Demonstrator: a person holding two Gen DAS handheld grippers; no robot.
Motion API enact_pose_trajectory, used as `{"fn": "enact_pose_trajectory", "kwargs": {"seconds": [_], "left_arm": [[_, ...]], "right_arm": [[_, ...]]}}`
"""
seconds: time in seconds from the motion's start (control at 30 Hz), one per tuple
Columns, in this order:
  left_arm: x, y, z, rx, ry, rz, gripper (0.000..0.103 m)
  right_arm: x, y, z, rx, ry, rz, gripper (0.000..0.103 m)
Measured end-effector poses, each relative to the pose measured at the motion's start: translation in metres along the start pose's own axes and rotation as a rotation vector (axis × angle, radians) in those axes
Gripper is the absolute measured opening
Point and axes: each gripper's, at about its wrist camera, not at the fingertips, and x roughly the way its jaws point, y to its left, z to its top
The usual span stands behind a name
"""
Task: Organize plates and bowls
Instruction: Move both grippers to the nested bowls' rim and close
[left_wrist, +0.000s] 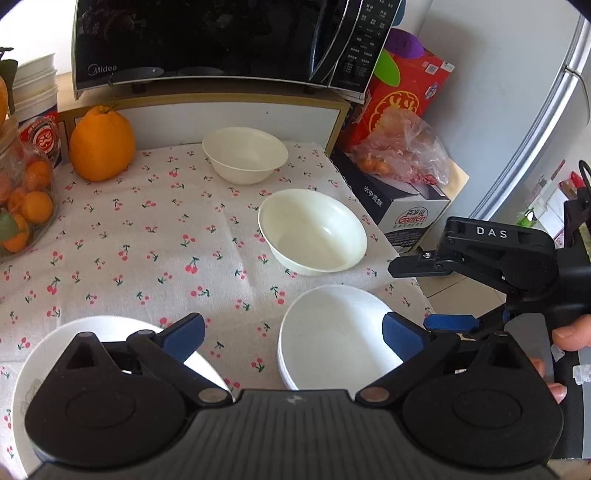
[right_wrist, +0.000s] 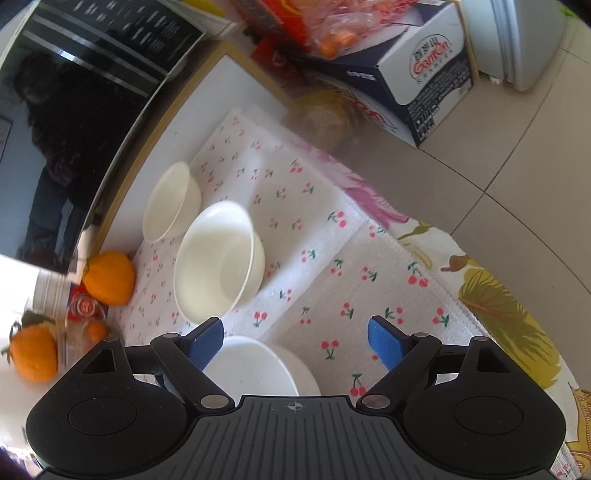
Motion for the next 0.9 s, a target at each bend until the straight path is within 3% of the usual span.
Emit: {"fn": "enact_pose_trajectory", "kwargs": {"seconds": [0.3, 0.53, 0.83, 0.9], "left_arm": [[0.023, 0.023, 0.039, -0.071, 0.002, 0.050, 0.103], [0.052, 0.032, 0.049, -0.129, -0.018, -0.048, 0.102], [0.073, 0.046, 0.045, -0.193, 0.002, -0.148, 0.073], [0.074, 0.048, 0.045, -0.204, -0.001, -0.166, 0.062]], "right_arm": [[0.011, -0.011, 0.017, 0.114, -0.030, 0.099, 0.087], [0.026, -0.003, 0.023, 0.132, -0.051, 0.201, 0.087], [0.035, 0.007, 0.024, 0.100, -0.102, 0.240, 0.087], [0.036, 0.007, 0.025, 0.099, -0.109, 0.247, 0.080]]}}
